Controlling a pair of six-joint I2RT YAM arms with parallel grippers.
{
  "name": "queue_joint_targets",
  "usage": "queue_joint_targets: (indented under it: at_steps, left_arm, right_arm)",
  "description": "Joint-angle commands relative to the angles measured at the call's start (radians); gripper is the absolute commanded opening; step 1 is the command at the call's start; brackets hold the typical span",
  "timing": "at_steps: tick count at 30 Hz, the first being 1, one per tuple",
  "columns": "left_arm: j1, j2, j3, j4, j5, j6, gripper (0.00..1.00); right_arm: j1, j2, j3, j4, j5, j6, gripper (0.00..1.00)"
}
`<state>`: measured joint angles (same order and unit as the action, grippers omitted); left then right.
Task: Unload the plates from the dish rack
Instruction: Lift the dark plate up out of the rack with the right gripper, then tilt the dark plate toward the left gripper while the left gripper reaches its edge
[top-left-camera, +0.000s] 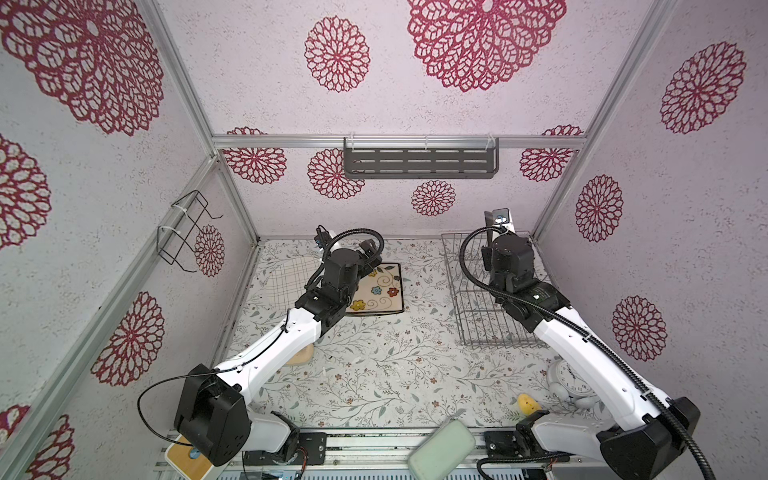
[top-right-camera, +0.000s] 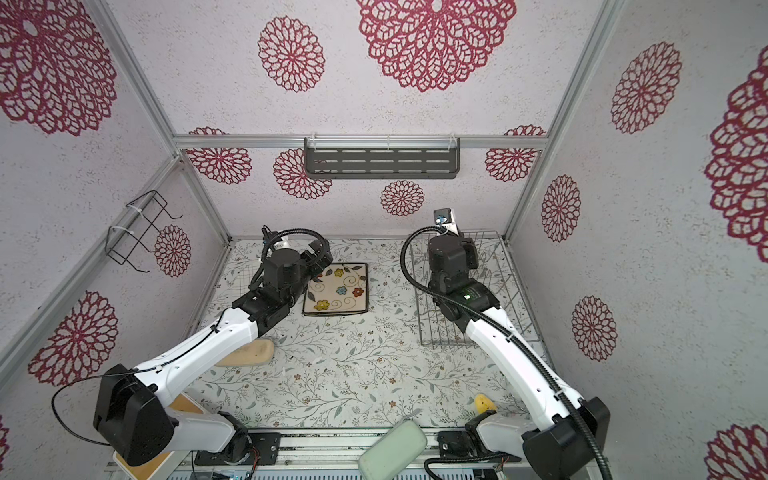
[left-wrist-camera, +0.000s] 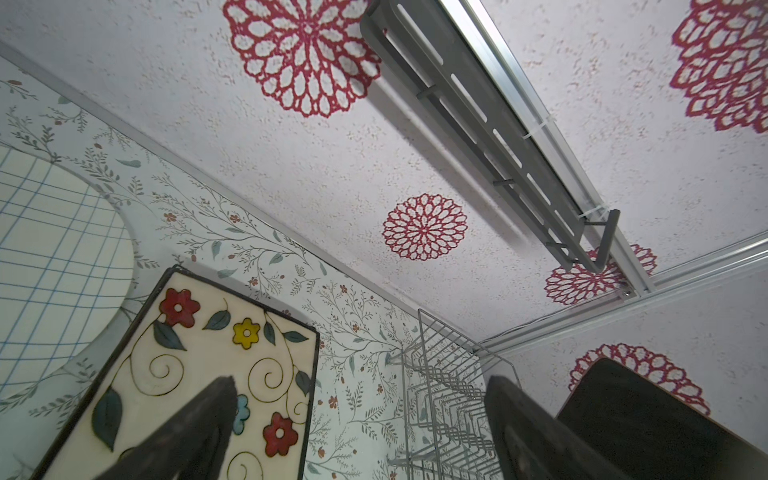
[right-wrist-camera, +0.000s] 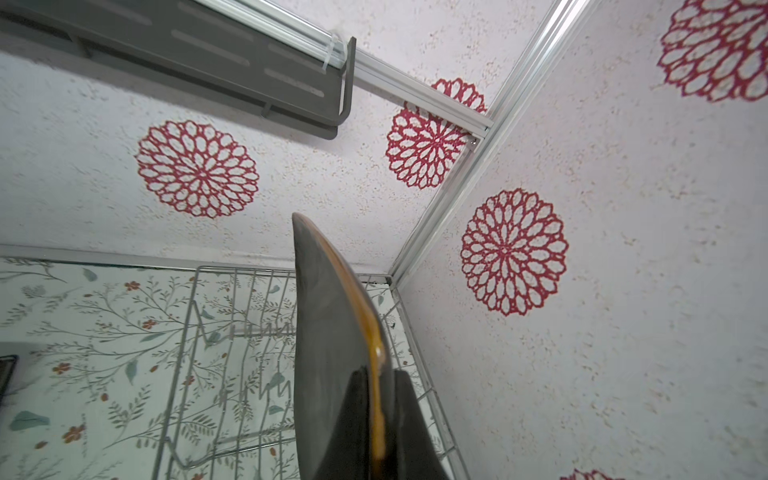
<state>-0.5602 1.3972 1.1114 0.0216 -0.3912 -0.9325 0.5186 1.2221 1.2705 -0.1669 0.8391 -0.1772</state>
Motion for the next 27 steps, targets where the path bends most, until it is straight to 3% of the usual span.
queue_joint_targets:
  at_steps: [1,12,22,27]
  left_arm:
    - [0.006,-0.003,0.006,0.040,0.042,0.001,0.97]
    - [0.014,-0.003,0.007,0.050,0.079,-0.009,0.97]
    - [0.037,-0.047,-0.053,0.089,0.093,-0.045,0.97]
    - [0.059,-0.047,-0.069,0.092,0.143,-0.076,0.97]
  right_arm:
    - [0.001,-0.092,0.051,0.075,-0.061,0.181,0.00]
    - [-0.003,-0.129,0.031,0.082,-0.316,0.525,0.00]
    - [-0.104,-0.112,-0.100,0.285,-0.610,0.858,0.00]
    - [-0.139,-0.116,-0.211,0.443,-0.677,0.984,0.00]
